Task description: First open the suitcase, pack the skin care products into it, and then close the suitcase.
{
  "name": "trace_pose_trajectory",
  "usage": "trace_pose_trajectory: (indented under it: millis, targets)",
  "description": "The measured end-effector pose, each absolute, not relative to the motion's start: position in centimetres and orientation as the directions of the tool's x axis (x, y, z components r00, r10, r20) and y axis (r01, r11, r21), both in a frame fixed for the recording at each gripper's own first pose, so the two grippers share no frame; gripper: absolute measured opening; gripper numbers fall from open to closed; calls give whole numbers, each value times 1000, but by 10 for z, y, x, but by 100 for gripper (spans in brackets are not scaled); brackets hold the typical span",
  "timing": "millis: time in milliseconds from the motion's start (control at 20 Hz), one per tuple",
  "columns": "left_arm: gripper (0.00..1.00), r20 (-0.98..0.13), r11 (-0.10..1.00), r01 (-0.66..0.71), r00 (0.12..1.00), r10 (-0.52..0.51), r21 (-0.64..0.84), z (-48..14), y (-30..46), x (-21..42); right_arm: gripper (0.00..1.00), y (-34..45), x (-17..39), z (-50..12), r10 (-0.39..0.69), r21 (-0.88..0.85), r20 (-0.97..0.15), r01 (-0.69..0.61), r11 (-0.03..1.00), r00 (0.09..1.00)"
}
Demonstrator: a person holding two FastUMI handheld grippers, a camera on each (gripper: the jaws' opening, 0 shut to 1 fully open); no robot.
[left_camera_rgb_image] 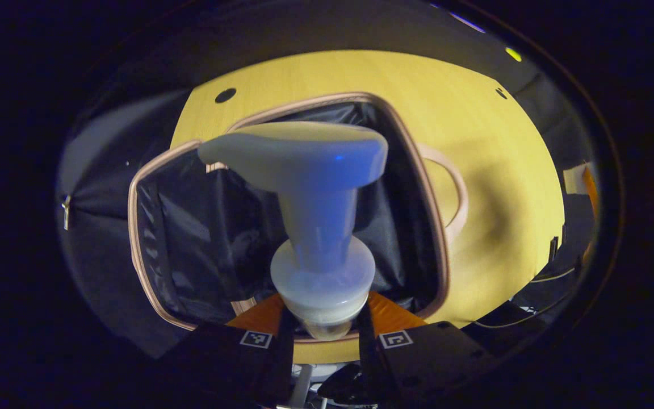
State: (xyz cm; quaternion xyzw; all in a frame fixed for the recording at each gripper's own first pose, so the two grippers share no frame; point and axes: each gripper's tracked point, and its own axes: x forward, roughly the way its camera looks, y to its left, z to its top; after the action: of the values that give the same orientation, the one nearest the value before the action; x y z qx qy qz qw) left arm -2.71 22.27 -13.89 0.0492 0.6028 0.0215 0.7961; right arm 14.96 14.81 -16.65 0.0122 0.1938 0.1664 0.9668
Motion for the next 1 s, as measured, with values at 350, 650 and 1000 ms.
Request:
trace_pose_trajectory:
  millis: [350, 650, 1000]
  targets:
    - [53, -972, 993, -16, 204, 118, 117, -186, 244, -23, 31, 162, 115, -166, 314, 46, -413, -325, 945, 855]
    - [76, -888, 997, 32, 457, 42, 64, -159, 234, -7, 31, 214, 107, -164, 390, 81, -439, -397, 914, 810]
    - [98, -554, 998, -66, 831, 47, -15, -37, 262, -38, 31, 347, 101, -184, 607, 336, -521, -509, 792, 601]
